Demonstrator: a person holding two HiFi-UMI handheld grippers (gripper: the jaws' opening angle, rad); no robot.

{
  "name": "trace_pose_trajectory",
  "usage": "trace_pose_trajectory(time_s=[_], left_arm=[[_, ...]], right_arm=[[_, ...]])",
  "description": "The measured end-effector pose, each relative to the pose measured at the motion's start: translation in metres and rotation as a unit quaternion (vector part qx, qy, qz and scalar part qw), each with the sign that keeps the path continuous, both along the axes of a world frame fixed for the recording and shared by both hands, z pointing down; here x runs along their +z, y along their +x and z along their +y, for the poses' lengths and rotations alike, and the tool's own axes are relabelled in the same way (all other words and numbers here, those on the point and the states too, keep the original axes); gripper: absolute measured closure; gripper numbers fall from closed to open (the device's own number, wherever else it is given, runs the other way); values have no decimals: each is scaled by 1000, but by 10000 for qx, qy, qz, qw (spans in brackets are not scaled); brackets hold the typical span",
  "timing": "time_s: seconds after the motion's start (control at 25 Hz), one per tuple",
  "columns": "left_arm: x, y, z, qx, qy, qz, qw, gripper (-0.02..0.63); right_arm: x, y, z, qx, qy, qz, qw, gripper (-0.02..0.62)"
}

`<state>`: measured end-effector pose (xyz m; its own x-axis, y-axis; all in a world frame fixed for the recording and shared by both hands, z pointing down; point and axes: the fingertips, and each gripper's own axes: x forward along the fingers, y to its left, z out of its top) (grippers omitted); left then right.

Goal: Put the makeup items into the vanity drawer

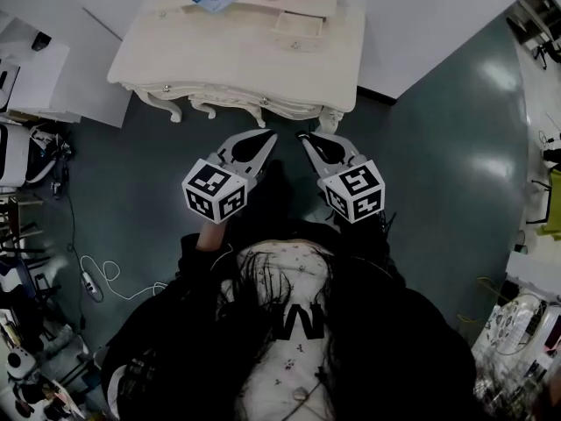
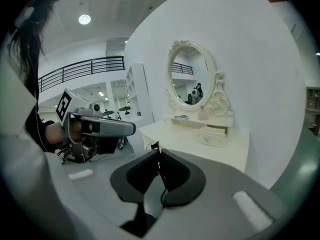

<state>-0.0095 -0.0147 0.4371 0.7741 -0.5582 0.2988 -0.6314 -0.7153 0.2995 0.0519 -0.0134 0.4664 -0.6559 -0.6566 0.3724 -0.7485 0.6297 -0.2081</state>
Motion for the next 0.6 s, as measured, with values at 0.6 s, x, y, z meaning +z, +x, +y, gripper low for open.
trace_pose_trajectory(time_s=[0.6], left_arm=[[2, -37, -168, 461, -44, 60, 9989, 606]], right_arm=[[-3, -26, -150, 567, -128, 224, 9981, 568]])
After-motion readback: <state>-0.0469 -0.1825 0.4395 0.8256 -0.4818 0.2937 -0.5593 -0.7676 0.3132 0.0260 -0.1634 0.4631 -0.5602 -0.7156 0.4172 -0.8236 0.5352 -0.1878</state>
